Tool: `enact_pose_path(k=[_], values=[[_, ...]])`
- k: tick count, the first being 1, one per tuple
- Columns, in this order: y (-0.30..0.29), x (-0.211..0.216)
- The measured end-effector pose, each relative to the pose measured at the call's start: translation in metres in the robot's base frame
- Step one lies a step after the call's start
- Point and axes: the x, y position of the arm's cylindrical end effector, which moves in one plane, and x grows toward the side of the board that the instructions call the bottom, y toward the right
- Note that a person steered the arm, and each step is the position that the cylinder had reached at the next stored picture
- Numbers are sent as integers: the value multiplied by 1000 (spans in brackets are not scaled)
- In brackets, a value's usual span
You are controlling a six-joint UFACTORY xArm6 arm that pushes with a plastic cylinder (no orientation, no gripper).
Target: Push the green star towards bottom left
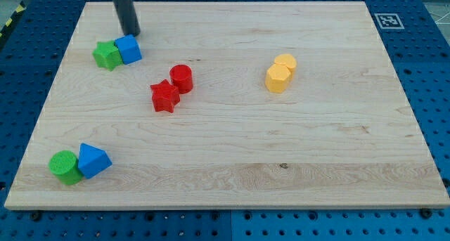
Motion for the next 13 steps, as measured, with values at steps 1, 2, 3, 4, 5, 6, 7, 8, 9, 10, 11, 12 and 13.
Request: enact_pose_path(k=[1, 2, 3, 4, 5, 6, 7, 8, 9, 10, 11, 12, 13], values=[[-34, 3], [-39, 22], [-32, 42], [-29, 59], [-27, 59], [-19, 59], [-9, 66], [-9, 90], [-8, 114], [7, 112], [28, 111], [42, 130], [29, 142]])
